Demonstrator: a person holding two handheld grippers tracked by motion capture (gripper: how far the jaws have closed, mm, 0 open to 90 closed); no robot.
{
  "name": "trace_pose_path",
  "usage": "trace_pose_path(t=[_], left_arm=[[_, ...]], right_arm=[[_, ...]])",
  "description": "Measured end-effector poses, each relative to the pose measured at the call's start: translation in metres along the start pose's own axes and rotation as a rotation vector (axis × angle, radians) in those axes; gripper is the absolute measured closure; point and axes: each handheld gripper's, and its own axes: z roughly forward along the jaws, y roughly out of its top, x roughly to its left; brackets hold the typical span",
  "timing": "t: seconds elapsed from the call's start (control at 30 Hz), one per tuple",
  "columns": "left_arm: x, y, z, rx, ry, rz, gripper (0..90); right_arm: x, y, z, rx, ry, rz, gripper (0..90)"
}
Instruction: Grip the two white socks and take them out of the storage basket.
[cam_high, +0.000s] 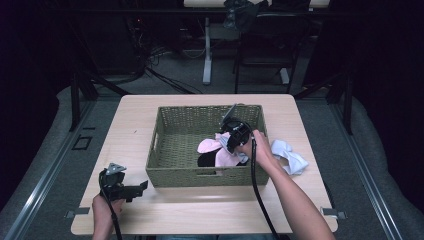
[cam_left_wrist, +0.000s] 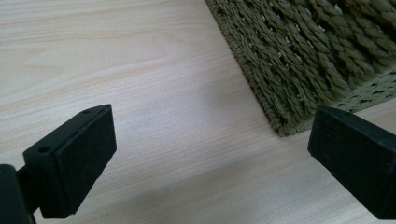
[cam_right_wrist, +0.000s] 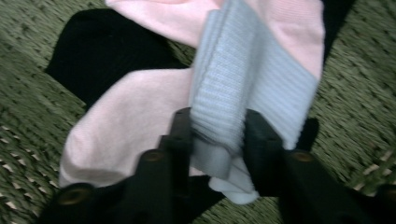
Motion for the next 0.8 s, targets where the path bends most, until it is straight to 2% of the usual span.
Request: trace_pose_path(t=[0.1, 0.17, 0.33, 0.57, 0.63, 0.8], left_arm=[[0.000, 0.000, 0.000, -0.002, 0.000, 0.000, 1.2], [0.000, 0.000, 0.000, 0.000, 0.000, 0.000, 1.2], [-0.001, 0.000, 0.000, -0.002, -0.003, 0.000, 1.2], [-0.001, 0.000, 0.000, -0.004, -0.004, 0.001, 1.2], [-0.001, 0.000, 0.000, -0.003, -0.004, 0.000, 1.1], [-0.001, 0.000, 0.000, 0.001, -0.004, 0.001, 1.1]], right_arm=[[-0.003, -0.003, -0.005, -0.022, -0.004, 0.013, 76.8], [-0.005, -0.005, -0.012, -0.020, -0.005, 0.011, 76.9], [-0.008, -0.009, -0.034, -0.063, 0.002, 0.017, 76.7], [-0.011, -0.012, -0.065, -0.103, 0.028, 0.014, 76.6], [-0.011, -0.012, -0.071, -0.101, 0.022, 0.009, 76.6], [-0.012, -0.014, -0.085, -0.133, 0.045, 0.008, 76.4]])
